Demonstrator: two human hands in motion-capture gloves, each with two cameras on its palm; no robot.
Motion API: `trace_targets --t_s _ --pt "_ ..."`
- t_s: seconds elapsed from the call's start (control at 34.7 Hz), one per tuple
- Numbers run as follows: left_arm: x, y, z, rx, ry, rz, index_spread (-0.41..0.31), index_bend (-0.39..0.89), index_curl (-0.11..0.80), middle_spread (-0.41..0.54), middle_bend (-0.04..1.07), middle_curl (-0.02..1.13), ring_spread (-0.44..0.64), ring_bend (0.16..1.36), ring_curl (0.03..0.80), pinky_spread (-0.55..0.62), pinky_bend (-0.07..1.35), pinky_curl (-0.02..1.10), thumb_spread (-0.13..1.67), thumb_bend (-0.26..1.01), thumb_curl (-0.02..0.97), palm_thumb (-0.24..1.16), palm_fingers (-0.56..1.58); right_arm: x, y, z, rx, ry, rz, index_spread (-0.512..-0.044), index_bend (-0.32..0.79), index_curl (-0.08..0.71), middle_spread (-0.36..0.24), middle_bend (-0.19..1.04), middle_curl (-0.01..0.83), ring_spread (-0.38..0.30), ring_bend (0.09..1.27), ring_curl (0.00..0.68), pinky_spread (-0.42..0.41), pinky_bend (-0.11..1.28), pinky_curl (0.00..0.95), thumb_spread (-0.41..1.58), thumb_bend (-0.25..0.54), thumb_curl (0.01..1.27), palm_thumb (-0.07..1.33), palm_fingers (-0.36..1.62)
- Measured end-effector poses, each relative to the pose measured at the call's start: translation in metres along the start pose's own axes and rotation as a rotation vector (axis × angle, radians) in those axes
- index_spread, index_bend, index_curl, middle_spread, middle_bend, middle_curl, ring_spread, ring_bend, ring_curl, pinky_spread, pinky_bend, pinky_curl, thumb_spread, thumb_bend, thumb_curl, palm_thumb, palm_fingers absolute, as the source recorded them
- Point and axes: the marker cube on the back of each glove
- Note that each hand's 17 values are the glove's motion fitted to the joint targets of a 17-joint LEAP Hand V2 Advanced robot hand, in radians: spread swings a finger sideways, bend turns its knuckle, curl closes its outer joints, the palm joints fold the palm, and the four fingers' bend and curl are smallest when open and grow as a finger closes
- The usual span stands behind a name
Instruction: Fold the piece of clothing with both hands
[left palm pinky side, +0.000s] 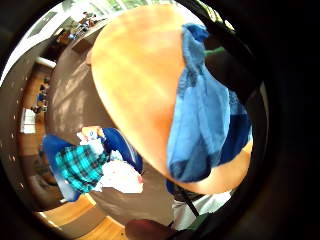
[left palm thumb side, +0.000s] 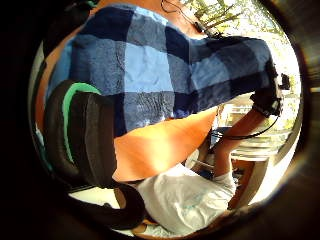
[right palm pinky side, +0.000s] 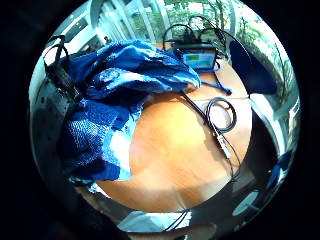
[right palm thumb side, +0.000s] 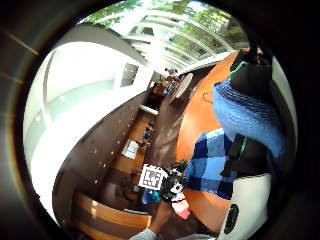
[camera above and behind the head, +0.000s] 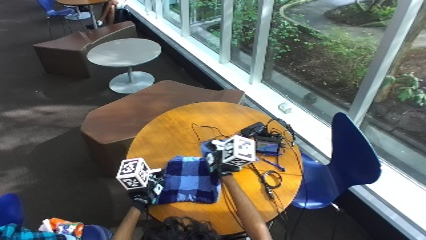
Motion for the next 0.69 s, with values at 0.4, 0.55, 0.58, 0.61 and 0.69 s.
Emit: trace_targets --t_s 0.4,0.55,0.58,0.61,0.69 --pt "-0.108 0.055 -0.030 0.203 0.307 -0.314 -0.106 0.12 0.326 -0.028 0.22 0.39 0.09 0.59 0.330 0.11 0.54 0.41 1.51 0.10 0.204 0.22 0.53 -0.191 -0.011 0.150 -0.184 0.032 -0.472 -0.339 0.11 0.253 -0.246 0.23 0.431 -0.287 0.49 0.394 -0.111 0.39 0.346 0.79 -0.055 0.61 0.94 0.83" --pt "-0.106 0.057 -0.032 0.224 0.279 -0.293 -0.104 0.12 0.317 -0.030 0.22 0.40 0.08 0.58 0.333 0.09 0.54 0.41 1.52 0.11 0.213 0.25 0.54 -0.147 -0.010 0.126 -0.092 -0.324 -0.406 -0.340 0.20 0.305 -0.214 0.19 0.422 -0.239 0.35 0.370 -0.017 0.31 0.336 0.95 -0.058 0.55 0.78 0.66" --pt "-0.101 0.057 -0.034 0.225 0.277 -0.279 -0.104 0.12 0.316 -0.030 0.22 0.40 0.08 0.58 0.333 0.08 0.54 0.41 1.52 0.11 0.215 0.25 0.54 -0.131 -0.012 0.114 -0.066 -0.365 -0.374 -0.341 0.21 0.308 -0.207 0.19 0.418 -0.230 0.33 0.359 -0.002 0.29 0.327 0.98 -0.038 0.55 0.79 0.65" --pt "-0.094 0.056 -0.036 0.225 0.270 -0.261 -0.104 0.12 0.314 -0.030 0.22 0.40 0.07 0.58 0.334 0.08 0.54 0.41 1.52 0.11 0.216 0.25 0.54 -0.115 -0.013 0.102 -0.041 -0.399 -0.339 -0.336 0.21 0.313 -0.201 0.18 0.415 -0.227 0.32 0.351 0.008 0.28 0.320 1.01 -0.016 0.55 0.80 0.66" --pt "-0.074 0.051 -0.037 0.222 0.206 -0.201 -0.103 0.12 0.310 -0.030 0.21 0.40 0.07 0.58 0.334 0.07 0.53 0.41 1.52 0.11 0.219 0.26 0.54 -0.065 -0.015 0.065 0.016 -0.466 -0.226 -0.333 0.20 0.320 -0.194 0.18 0.406 -0.220 0.30 0.330 0.012 0.26 0.304 1.07 0.014 0.55 0.85 0.74"
